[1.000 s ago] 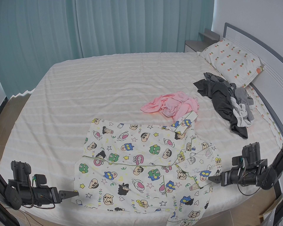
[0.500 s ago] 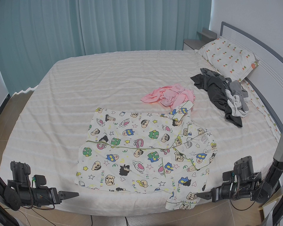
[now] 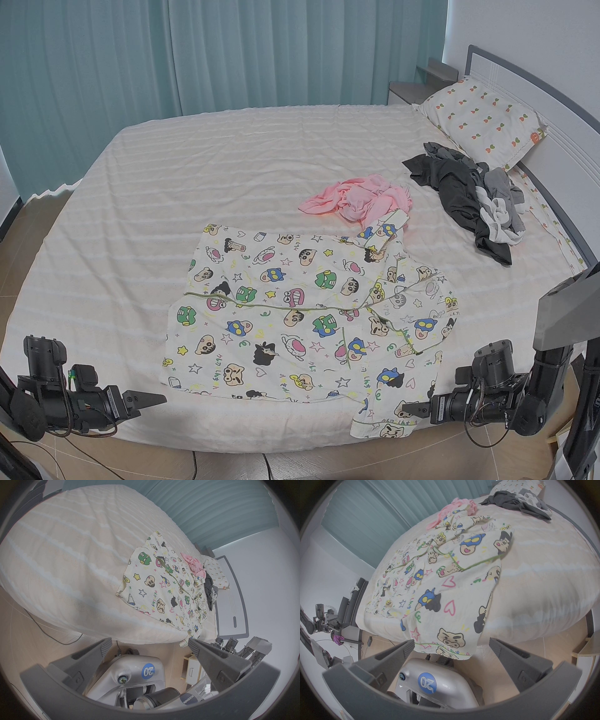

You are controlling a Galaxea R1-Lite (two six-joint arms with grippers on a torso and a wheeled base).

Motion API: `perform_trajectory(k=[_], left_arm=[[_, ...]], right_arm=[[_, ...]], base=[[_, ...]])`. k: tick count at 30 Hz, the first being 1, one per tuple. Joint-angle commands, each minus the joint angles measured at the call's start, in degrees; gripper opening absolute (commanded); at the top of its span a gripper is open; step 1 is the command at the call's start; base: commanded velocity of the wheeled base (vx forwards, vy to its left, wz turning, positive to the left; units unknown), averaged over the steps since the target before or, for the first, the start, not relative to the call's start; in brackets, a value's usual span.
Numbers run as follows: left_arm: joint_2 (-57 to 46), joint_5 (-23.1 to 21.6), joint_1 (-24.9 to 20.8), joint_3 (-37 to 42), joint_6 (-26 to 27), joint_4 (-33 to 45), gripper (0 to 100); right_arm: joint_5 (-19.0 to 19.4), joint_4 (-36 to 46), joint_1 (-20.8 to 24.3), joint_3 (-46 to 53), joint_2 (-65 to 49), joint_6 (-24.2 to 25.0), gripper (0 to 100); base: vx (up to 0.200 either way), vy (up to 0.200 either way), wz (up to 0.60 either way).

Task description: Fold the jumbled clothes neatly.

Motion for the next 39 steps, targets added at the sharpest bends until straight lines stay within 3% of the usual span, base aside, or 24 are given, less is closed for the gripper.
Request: perform_trajectory(k=[1,17,18,25,39], left_arm=[[1.35,0.02,0.07,-0.49,-0.03,-0.03,100],[1.62,0.02,0.16,-0.58,-0.03,-0.2,100],[1.62,0.02,0.16,-0.58,-0.03,-0.2,100],[1.71,0.02,0.16,-0.58,-0.03,-0.2,100],[3.02,0.37,-0.1,-0.58,0.06,-0.12,100]], right_arm=[[0.0,-0.08,-0.51,-1.41,3.32,0.06,100],[-1.06,1.32,0.72,-7.48,4.9,-0.03,100],[-1.06,1.32,0.72,-7.56,4.9,-0.03,0],[-3.61,2.2,0.72,-5.98,4.11,-0.12,0],[-3.7,1.67,-0.77,1.75,1.38,-1.61,0]], base=[[0.0,0.0,0.0],[0.0,0.0,0.0],[0.0,0.0,0.0],[0.0,0.0,0.0],[0.0,0.0,0.0]])
